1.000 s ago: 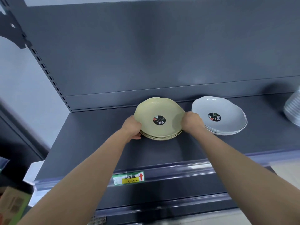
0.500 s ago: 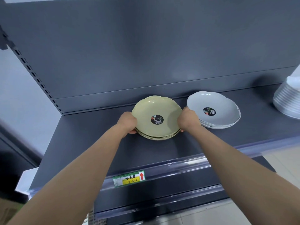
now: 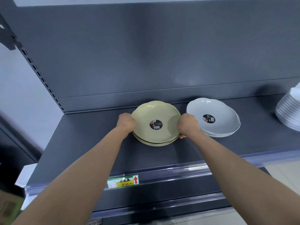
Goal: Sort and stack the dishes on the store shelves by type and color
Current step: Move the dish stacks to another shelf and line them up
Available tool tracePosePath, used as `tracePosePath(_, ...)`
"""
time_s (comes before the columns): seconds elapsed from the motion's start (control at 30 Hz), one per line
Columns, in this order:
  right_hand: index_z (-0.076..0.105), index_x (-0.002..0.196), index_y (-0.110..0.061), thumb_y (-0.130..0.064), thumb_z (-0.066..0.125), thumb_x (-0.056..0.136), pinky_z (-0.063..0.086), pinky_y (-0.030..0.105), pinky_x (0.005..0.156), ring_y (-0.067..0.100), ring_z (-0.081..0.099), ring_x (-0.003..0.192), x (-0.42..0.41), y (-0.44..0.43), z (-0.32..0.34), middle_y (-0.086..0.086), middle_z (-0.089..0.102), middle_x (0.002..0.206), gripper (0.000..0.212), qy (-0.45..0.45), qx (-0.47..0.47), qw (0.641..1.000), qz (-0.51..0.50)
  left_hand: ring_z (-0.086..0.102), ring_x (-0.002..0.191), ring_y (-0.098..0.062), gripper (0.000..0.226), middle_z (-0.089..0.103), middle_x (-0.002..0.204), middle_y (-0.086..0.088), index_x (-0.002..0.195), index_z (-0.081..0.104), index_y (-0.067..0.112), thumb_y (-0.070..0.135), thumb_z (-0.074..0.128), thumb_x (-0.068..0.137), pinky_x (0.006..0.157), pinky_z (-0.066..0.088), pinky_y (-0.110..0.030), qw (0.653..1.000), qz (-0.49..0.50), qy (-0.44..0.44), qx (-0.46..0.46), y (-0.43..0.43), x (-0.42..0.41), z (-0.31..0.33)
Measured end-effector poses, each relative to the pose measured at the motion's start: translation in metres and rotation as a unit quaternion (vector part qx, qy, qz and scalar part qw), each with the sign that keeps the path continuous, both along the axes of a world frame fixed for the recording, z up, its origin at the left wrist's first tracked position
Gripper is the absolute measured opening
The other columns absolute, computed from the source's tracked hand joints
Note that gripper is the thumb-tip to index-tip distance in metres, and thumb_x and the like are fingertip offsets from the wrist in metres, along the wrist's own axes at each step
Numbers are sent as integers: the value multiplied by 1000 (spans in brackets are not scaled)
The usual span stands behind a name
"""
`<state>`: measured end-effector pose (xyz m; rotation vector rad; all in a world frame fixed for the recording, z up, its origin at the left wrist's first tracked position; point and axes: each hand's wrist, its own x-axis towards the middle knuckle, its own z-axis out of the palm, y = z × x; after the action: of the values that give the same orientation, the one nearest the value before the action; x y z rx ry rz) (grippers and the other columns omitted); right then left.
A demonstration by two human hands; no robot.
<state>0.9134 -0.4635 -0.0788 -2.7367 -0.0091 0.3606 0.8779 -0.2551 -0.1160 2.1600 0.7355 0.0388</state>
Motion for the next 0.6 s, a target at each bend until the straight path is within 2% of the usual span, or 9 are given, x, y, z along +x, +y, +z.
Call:
tracePosePath(0.03,43,71,-7,6,50,87,30,20,36,14,49,44,1,-1,-1,7,57,46,22,1,-4,1000,10,42,70,-21,28,49,81,-12,67,49,5,-8,33,86,61,35,-27,1000,-3,1,6,-1,0,-1)
tracePosePath(0.1,42,70,-8,4,47,89,40,24,44,25,66,64,3,-2,-2,14,68,72,23,12,11,1000,21,45,82,-23,26,54,93,-15,82,57,2,-7,34,87,69,36,-28,1000,-4,1,10,-2,0,-1)
tracePosePath(0.17,47,76,-7,5,43,87,48,27,58,28,72,85,4,-1,0,19,73,92,17,12,5,1000,24,45,74,-21,26,54,85,-12,80,58,3,-5,35,88,69,37,-29,1000,3,3,11,-4,-2,0)
tracePosePath(0.2,53,87,-5,4,41,87,50,29,68,29,71,92,4,-2,1,20,72,98,15,7,8,1000,22,43,65,-20,27,52,77,-9,78,59,2,-6,35,89,66,38,-30,1000,6,4,12,-5,-3,0)
tracePosePath(0.23,57,100,-3,3,40,87,51,31,76,30,69,98,6,-2,0,20,71,105,23,3,7,1000,23,40,59,-18,27,50,72,-8,80,60,0,-6,35,88,59,37,-30,1000,11,5,10,-6,-4,1)
tracePosePath(0.3,58,114,0,2,40,86,51,33,82,32,66,104,9,-4,-1,20,68,111,33,-2,8,1000,26,36,54,-17,27,48,68,-6,86,62,-2,-6,35,87,49,32,-26,1000,26,1,1,-9,-8,2)
tracePosePath(0.4,58,117,0,1,40,87,51,34,84,34,64,107,8,-8,2,19,66,115,35,-23,-2,999,37,37,54,-16,26,50,74,-8,90,62,-2,-4,36,86,46,31,-23,998,54,-7,-9,-14,-16,5)
tracePosePath(0.5,53,125,-1,-2,39,92,48,36,92,34,58,117,5,-10,5,18,58,127,36,-45,-20,998,49,37,53,-15,21,49,86,-12,80,56,2,-2,36,86,44,31,-22,998,69,-4,5,-22,-25,9)
tracePosePath(0.6,51,127,0,-2,40,93,47,36,93,34,56,119,3,-14,11,18,57,130,36,-67,-32,995,67,36,52,-18,24,44,94,-14,65,45,10,1,39,86,44,29,-22,995,89,-1,34,-29,-33,17)
